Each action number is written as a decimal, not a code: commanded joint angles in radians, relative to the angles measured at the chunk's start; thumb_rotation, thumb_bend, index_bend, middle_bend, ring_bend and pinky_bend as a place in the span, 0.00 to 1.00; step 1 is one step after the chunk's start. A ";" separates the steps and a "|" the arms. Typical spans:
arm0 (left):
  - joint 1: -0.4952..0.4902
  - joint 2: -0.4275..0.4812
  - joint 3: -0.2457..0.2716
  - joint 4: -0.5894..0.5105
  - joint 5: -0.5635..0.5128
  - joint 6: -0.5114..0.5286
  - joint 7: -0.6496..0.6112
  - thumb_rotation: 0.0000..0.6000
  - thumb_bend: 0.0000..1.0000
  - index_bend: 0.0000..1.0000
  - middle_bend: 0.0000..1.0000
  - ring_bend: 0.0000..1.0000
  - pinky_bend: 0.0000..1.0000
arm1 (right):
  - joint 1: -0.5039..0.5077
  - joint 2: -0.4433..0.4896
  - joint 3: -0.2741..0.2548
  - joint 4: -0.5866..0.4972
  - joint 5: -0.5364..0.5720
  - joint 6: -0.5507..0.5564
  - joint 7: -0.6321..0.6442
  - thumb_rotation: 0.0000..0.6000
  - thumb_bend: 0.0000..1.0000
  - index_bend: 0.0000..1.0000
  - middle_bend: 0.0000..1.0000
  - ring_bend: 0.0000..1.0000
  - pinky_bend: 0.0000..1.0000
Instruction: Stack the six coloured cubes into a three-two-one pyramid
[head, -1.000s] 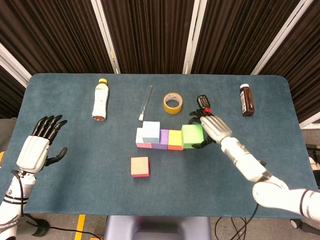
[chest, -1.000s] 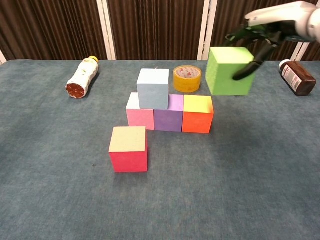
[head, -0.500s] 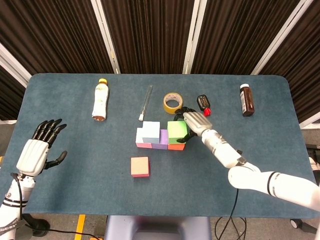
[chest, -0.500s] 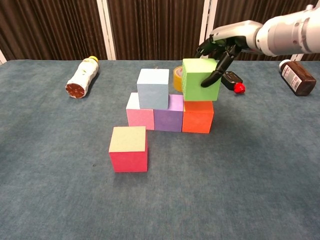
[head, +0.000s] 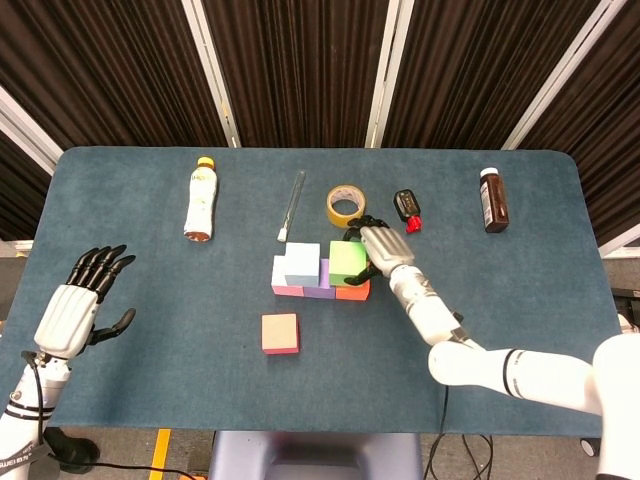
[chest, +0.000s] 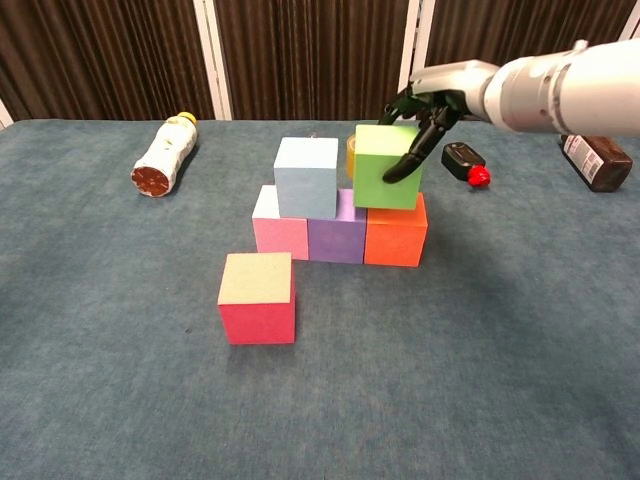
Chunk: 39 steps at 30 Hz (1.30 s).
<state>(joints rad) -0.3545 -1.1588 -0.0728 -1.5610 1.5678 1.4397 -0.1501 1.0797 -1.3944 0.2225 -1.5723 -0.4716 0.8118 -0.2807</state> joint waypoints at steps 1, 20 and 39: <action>0.004 -0.004 0.002 0.009 0.005 0.003 -0.011 1.00 0.34 0.13 0.05 0.00 0.06 | 0.011 -0.017 0.000 -0.004 0.020 0.015 -0.016 1.00 0.31 0.48 0.23 0.12 0.19; 0.015 -0.020 0.006 0.045 0.022 0.002 -0.056 1.00 0.34 0.13 0.05 0.00 0.06 | 0.038 -0.070 0.006 0.030 0.088 0.043 -0.081 1.00 0.31 0.46 0.23 0.12 0.19; 0.019 -0.024 0.009 0.060 0.028 -0.004 -0.081 1.00 0.34 0.13 0.04 0.00 0.06 | 0.037 -0.095 0.017 0.041 0.097 0.058 -0.113 1.00 0.31 0.45 0.23 0.12 0.19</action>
<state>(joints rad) -0.3357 -1.1829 -0.0640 -1.5010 1.5958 1.4357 -0.2308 1.1170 -1.4903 0.2392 -1.5298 -0.3740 0.8694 -0.3925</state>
